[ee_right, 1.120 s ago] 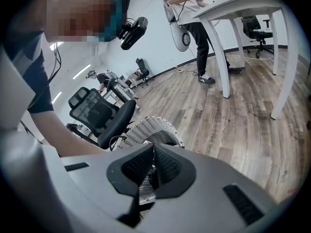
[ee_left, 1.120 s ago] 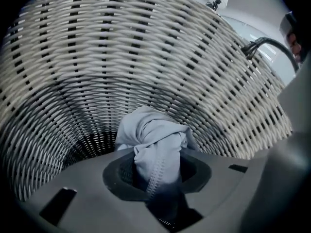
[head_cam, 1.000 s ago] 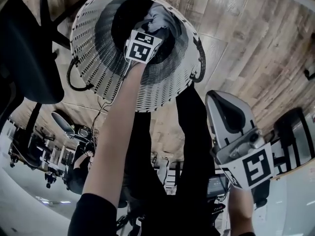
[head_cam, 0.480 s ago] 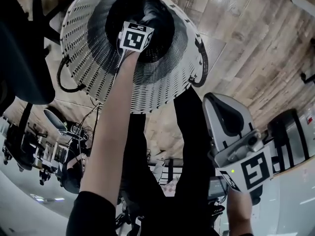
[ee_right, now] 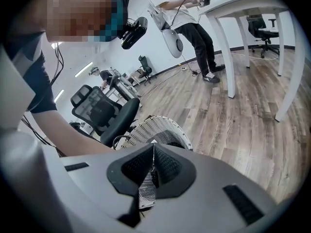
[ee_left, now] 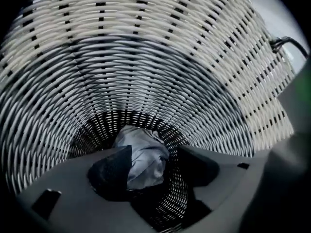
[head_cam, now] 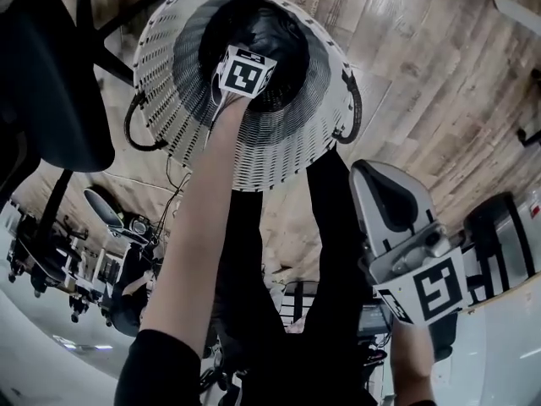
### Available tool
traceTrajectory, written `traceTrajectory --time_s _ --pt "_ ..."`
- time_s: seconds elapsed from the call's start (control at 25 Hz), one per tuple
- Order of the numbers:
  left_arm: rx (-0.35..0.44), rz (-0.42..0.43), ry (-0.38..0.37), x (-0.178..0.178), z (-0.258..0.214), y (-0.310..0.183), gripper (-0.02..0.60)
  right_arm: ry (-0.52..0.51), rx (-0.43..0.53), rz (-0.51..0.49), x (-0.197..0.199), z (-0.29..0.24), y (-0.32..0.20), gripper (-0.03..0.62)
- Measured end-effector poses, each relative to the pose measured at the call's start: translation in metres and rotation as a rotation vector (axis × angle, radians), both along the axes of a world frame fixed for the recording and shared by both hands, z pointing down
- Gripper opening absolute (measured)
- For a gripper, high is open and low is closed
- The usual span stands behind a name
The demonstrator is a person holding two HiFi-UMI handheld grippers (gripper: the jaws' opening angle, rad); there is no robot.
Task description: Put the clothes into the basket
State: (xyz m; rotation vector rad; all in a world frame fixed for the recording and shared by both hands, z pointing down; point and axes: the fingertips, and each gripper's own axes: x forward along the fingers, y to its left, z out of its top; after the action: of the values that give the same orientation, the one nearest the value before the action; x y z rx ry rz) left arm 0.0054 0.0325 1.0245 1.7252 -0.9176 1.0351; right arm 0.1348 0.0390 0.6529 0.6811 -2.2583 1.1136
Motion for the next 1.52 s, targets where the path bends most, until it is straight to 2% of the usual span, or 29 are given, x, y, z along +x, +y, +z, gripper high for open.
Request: traceTrajectory --time_s 0.2,0.44,0.72,0.92,1.16,1.28,1.36,1.52 --pt "0.029 0.007 0.016 -0.001 -0.03 -0.001 0.288 -0.008 0.024 0.013 -0.007 -0.02 0.001 0.017" --pt "0.035 -0.019 0.059 0.0 -0.082 0.018 0.287 -0.012 0.056 -0.003 -0.022 -0.064 0.002 0.017" --pt "0.072 -0.039 0.068 -0.006 -0.139 0.019 0.287 -0.006 0.12 -0.017 -0.031 -0.119 -0.005 0.017" --pt "0.099 -0.001 0.054 -0.006 -0.192 0.025 0.279 0.016 0.16 -0.039 -0.022 -0.16 0.0 0.017" --pt "0.133 0.018 0.053 -0.001 -0.261 0.034 0.225 0.06 0.201 -0.048 0.0 -0.21 0.009 0.017" --pt "0.145 0.013 0.035 -0.004 -0.289 0.036 0.155 0.074 0.227 -0.04 0.01 -0.236 0.013 0.017" --pt "0.146 0.004 0.022 -0.006 -0.307 0.039 0.143 0.086 0.237 -0.029 0.017 -0.252 0.015 0.017" --pt "0.166 -0.018 0.016 -0.004 -0.344 0.042 0.077 0.098 0.267 -0.006 0.034 -0.284 0.015 0.017"
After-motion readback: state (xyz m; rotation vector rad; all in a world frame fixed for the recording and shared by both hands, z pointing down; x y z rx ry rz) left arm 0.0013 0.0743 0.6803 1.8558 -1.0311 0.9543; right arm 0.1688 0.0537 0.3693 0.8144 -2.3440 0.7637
